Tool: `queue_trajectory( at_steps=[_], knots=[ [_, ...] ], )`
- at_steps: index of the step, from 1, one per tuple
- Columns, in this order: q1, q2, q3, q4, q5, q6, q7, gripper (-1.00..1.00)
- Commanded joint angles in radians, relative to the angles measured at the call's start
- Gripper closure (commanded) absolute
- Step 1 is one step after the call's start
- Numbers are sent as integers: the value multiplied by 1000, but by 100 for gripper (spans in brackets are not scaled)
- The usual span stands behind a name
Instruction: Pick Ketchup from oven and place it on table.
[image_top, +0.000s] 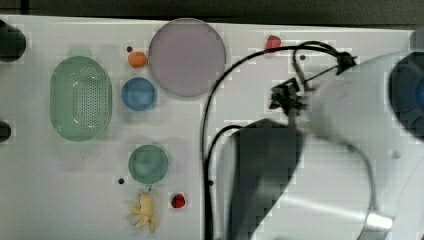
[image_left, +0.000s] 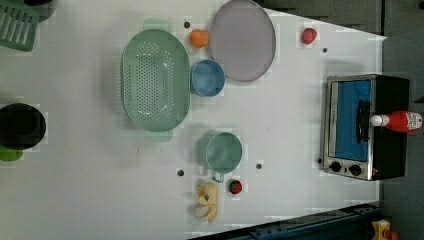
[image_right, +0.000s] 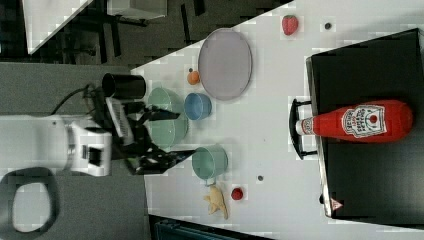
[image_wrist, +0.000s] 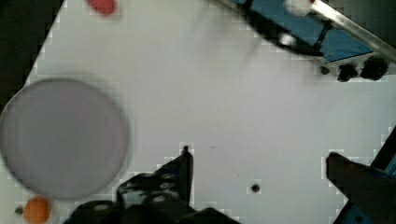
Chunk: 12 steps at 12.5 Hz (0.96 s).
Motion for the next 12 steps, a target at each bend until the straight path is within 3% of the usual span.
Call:
queue_trajectory(
  at_steps=[1, 6, 9, 12],
  knots=[
    [-15, 60, -133, -7, 4, 63, -38, -100],
    [-18, 164, -316, -6, 4, 266, -39, -100],
    [-23, 232, -390, -6, 6, 402, -39, -100],
    [-38, 292, -428, -5, 31, 425, -39, -100]
  ],
)
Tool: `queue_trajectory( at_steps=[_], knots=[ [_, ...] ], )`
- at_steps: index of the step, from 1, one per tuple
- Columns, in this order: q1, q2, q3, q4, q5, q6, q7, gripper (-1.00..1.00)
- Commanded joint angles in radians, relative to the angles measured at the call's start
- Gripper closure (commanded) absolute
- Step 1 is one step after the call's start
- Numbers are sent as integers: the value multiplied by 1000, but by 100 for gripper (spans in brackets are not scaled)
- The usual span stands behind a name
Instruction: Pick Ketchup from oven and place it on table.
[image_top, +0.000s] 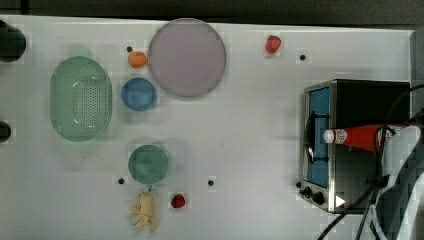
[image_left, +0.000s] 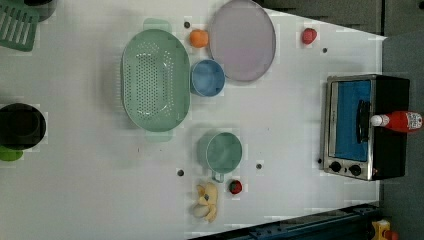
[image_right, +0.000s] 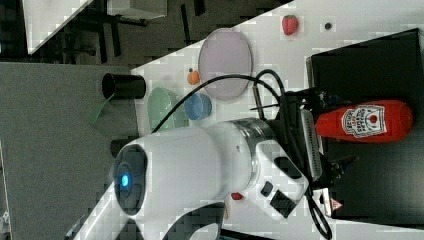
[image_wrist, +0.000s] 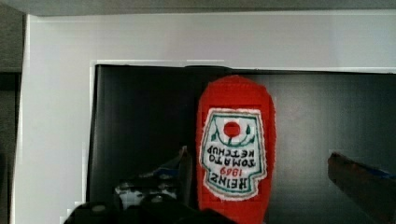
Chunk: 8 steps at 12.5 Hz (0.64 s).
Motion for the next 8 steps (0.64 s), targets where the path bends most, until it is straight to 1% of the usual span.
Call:
queue_trajectory(
  at_steps=[1, 2, 4, 6, 8],
  knots=[
    [-8, 29, -9, -7, 83, -6, -33, -100],
    [-15, 43, -9, -7, 121, -6, -33, -100],
    [-22, 67, -9, -7, 130, 3, -33, -100],
    [-27, 104, -9, -8, 173, 13, -33, -100],
    [-28, 138, -7, -7, 183, 43, -33, -100]
  ],
)
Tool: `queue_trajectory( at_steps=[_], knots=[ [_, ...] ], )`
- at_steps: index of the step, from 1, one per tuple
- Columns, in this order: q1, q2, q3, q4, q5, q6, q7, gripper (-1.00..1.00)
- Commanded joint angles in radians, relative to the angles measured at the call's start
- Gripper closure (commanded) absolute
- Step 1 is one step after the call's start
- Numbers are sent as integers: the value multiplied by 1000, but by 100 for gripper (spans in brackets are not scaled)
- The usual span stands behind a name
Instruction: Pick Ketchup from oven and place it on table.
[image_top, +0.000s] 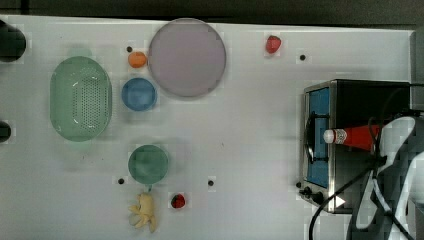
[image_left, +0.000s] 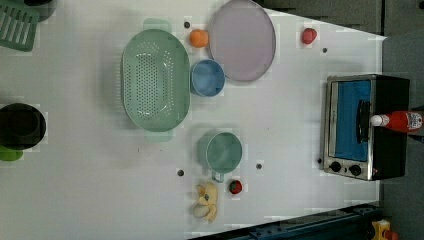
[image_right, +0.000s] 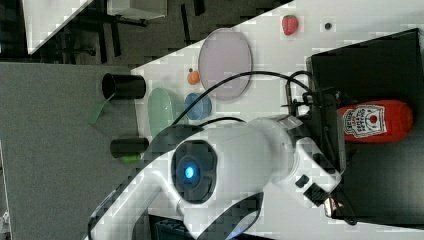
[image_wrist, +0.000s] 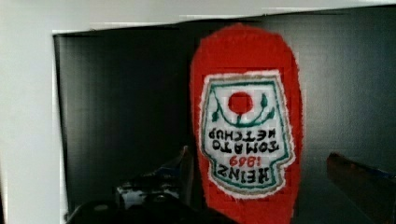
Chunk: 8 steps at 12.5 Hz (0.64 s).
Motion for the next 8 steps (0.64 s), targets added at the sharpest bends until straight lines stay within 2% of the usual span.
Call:
queue_trajectory(
  at_steps=[1, 2, 3, 4, 5, 6, 8],
  knots=[
    [-2, 39, -7, 14, 14, 47, -33, -100],
    [-5, 49, -12, 11, 14, 33, -33, -100],
    [-5, 50, -11, 10, 14, 29, -33, -60],
    [-5, 49, -11, 10, 14, 29, -33, -36],
    [-6, 46, -12, 13, 14, 29, -33, -27],
    [-2, 25, -12, 34, 14, 19, -33, -26],
    [20, -36, -7, 141, 3, -154, -33, -27]
  ],
)
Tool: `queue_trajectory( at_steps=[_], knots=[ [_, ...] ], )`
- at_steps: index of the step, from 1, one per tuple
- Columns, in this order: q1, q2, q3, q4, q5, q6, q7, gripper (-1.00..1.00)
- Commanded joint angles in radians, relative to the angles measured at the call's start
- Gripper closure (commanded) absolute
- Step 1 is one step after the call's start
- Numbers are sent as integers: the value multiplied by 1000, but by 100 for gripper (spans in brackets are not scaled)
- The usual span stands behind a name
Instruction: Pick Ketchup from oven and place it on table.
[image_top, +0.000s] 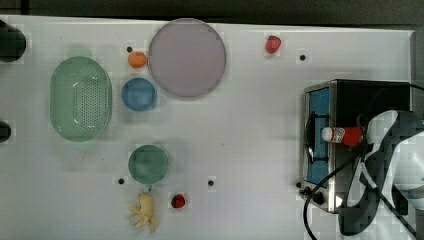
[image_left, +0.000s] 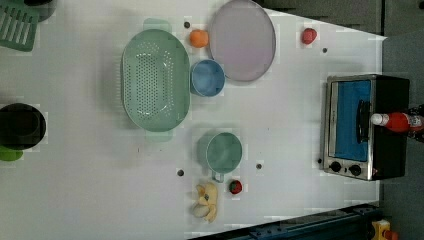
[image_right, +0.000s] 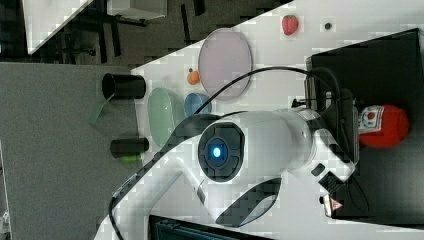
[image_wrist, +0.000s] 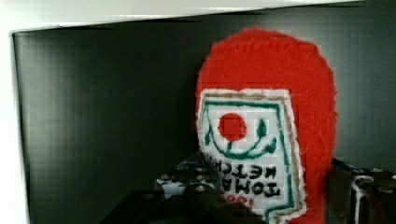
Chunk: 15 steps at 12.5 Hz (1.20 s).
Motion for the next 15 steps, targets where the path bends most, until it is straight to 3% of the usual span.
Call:
queue_trajectory(
  at_steps=[1, 3, 10, 12, 15],
  knots=[
    [27, -132, 34, 209, -19, -230, -31, -27],
    [71, -169, 82, 270, -35, -288, -31, -27],
    [190, -219, 346, 262, -47, -382, -31, -26],
    [218, -220, 433, 207, -53, -380, -30, -27],
    [242, -220, 460, 44, -126, -295, -29, -27]
  ],
)
